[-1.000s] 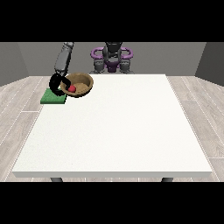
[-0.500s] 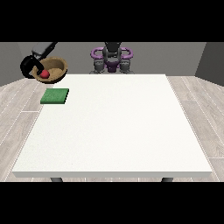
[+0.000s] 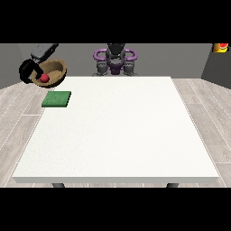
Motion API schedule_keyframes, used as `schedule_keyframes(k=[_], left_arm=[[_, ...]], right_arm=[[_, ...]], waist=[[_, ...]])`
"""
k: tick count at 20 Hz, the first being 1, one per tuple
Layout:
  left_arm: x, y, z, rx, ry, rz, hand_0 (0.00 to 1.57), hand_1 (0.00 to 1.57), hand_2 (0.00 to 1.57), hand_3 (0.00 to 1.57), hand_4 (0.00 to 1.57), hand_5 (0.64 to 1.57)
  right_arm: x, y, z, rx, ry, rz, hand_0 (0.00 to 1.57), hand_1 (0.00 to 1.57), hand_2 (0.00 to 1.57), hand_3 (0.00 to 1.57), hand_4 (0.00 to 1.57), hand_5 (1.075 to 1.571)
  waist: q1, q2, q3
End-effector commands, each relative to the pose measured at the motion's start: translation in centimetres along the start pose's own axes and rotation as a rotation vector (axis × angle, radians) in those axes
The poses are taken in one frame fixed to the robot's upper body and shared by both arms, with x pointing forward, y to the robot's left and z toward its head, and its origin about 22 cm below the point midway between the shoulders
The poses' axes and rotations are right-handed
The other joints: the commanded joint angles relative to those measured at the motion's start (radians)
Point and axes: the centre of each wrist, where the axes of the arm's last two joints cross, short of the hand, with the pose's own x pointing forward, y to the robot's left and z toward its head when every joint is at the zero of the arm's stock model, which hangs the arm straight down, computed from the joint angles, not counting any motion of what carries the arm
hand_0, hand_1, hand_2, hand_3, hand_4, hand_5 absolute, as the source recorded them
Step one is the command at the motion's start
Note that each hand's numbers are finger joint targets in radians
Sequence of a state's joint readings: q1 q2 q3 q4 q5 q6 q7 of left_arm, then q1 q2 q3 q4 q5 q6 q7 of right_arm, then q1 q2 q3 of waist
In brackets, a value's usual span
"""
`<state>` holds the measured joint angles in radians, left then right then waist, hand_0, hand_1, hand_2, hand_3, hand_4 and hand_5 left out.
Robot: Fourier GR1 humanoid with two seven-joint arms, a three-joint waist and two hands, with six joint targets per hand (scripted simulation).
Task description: Pick the cup and pour the ball into the bowl, then pick the bowl and place it on the pad
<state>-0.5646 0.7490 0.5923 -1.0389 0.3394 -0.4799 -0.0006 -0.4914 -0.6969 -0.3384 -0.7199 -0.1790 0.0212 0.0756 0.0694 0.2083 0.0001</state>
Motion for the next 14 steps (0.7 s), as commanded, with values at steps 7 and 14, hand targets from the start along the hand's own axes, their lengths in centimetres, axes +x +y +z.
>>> schedule_keyframes(k=[7,14], left_arm=[[0.3,0.4,-0.2,0.028,-0.038,-0.022,0.00,0.00,0.00,0.00,1.20,1.555],[1.2,1.1,-0.2,0.028,-0.033,-0.017,0.00,0.00,0.00,0.00,1.19,1.561]], right_arm=[[-0.7,3.5,-0.8,0.051,0.000,-0.099,1.57,1.57,1.57,0.58,1.01,1.571],[-2.2,3.1,-0.8,-0.058,0.060,-0.141,1.57,1.57,1.57,1.16,0.19,1.557]], waist=[[-0.016,0.036,0.0005],[-0.016,0.043,0.0005]])
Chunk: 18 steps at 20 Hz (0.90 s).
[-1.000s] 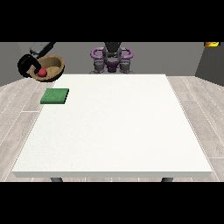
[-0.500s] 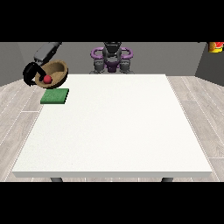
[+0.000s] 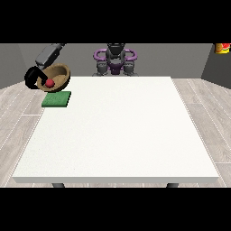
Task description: Pick the cup and pour the ball into the bowl, then pick the bowl and place it on the pad
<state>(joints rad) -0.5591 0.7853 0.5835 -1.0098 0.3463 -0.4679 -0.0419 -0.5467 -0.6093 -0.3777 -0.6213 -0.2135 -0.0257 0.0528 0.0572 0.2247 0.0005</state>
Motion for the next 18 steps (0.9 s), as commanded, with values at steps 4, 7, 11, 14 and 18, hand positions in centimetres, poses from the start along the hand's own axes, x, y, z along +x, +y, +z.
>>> schedule_keyframes(k=[4,7,11,14,18], left_arm=[[-0.4,0.3,0.7,0.003,-0.022,-0.011,0.00,0.00,0.00,0.00,1.20,1.560],[1.1,2.3,1.2,-0.001,-0.035,-0.012,0.00,0.00,0.00,0.00,1.19,1.562],[-0.6,3.0,1.4,0.072,-0.017,-0.024,0.00,0.00,0.00,0.00,1.19,1.565],[1.6,2.7,0.6,-0.002,-0.090,0.004,0.00,0.00,0.00,0.00,1.19,1.565],[1.7,2.8,0.8,0.005,-0.094,-0.009,0.00,0.00,0.00,0.00,1.19,1.567]], right_arm=[[0.7,-2.1,-0.2,-0.146,-0.035,-0.010,1.55,1.55,1.51,0.93,0.00,1.554],[-1.4,-1.8,0.1,-0.150,-0.043,-0.043,1.49,1.49,1.40,0.80,0.00,1.544],[1.0,2.7,-0.5,-0.088,-0.062,-0.082,1.46,1.46,1.40,0.76,0.00,1.532],[2.7,0.7,-1.0,-0.129,-0.101,-0.120,1.43,1.43,1.38,0.67,0.00,1.534],[1.8,0.8,-1.0,-0.141,-0.106,-0.058,0.93,0.93,1.10,1.04,0.16,1.509]], waist=[[0.015,0.012,-0.0002],[0.023,0.028,0.0001],[-0.018,0.031,-0.0011],[0.035,0.082,0.0000],[0.044,0.080,0.0002]])
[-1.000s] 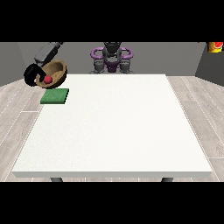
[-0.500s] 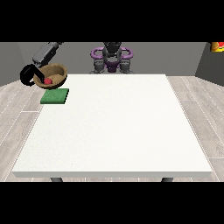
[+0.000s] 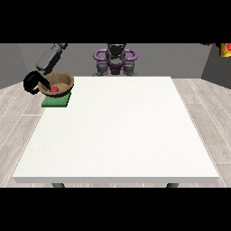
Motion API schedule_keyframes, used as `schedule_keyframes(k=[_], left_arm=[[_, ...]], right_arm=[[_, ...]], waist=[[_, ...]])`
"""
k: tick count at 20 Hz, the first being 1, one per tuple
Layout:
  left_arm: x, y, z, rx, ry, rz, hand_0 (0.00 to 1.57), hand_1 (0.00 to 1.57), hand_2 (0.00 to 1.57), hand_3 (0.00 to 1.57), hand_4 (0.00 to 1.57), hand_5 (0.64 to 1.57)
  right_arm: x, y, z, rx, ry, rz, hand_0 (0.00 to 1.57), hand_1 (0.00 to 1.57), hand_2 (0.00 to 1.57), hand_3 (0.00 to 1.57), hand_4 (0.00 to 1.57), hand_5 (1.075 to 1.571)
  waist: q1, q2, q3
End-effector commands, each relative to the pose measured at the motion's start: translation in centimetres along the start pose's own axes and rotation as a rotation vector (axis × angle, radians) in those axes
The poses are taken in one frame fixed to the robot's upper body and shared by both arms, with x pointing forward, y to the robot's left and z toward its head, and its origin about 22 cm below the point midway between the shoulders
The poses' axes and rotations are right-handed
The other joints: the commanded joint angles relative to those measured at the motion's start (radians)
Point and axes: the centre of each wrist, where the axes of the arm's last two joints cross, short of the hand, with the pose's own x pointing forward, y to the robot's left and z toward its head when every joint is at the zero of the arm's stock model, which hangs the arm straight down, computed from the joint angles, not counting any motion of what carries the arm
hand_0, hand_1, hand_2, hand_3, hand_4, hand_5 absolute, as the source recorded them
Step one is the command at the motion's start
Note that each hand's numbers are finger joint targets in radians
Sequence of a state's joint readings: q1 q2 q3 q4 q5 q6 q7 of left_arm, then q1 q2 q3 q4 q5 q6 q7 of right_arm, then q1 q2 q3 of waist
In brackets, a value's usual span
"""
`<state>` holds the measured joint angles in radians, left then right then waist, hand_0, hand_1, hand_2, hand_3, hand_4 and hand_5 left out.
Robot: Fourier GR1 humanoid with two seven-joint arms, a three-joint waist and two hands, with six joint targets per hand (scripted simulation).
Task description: Pick the cup and pour the ball into the bowl, then pick the bowl and place it on the pad
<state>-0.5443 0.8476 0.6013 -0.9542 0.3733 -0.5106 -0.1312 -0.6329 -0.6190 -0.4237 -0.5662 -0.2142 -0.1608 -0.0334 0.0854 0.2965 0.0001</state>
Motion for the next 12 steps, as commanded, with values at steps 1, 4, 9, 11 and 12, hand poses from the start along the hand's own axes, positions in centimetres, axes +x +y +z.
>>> schedule_keyframes(k=[1,4,9,11,12], left_arm=[[1.5,-0.5,-1.0,0.005,-0.013,-0.019,0.00,0.00,0.00,0.00,1.19,1.568],[0.4,0.0,-0.2,-0.004,-0.013,-0.008,0.00,0.00,0.00,0.00,1.21,1.568],[-2.0,-4.4,-0.2,-0.035,0.072,0.023,0.00,0.00,0.00,0.00,1.19,1.569],[-1.5,-1.8,0.1,0.001,0.102,-0.001,0.00,0.00,0.00,0.00,1.19,1.569],[-4.7,-1.9,2.3,-0.012,0.165,-0.017,0.00,0.00,0.00,0.00,1.19,1.569]], right_arm=[[-0.9,1.6,0.2,0.066,0.023,0.089,0.64,0.64,0.69,1.01,0.00,1.469],[-0.4,0.7,0.0,0.101,0.026,0.140,0.00,0.00,0.00,0.00,0.00,1.435],[-0.3,-0.2,-0.3,0.106,0.087,0.187,0.00,0.00,0.00,0.00,0.00,1.395],[1.4,-0.1,-0.4,0.158,0.071,0.197,0.00,0.00,0.00,0.00,0.00,1.383],[3.9,-0.9,-0.8,0.141,0.082,0.229,0.00,0.00,0.00,0.00,0.20,1.375]], waist=[[0.013,0.002,0.0008],[0.024,0.004,0.0003],[0.020,-0.113,0.0008],[-0.028,-0.135,-0.0002],[-0.033,-0.188,-0.0021]])
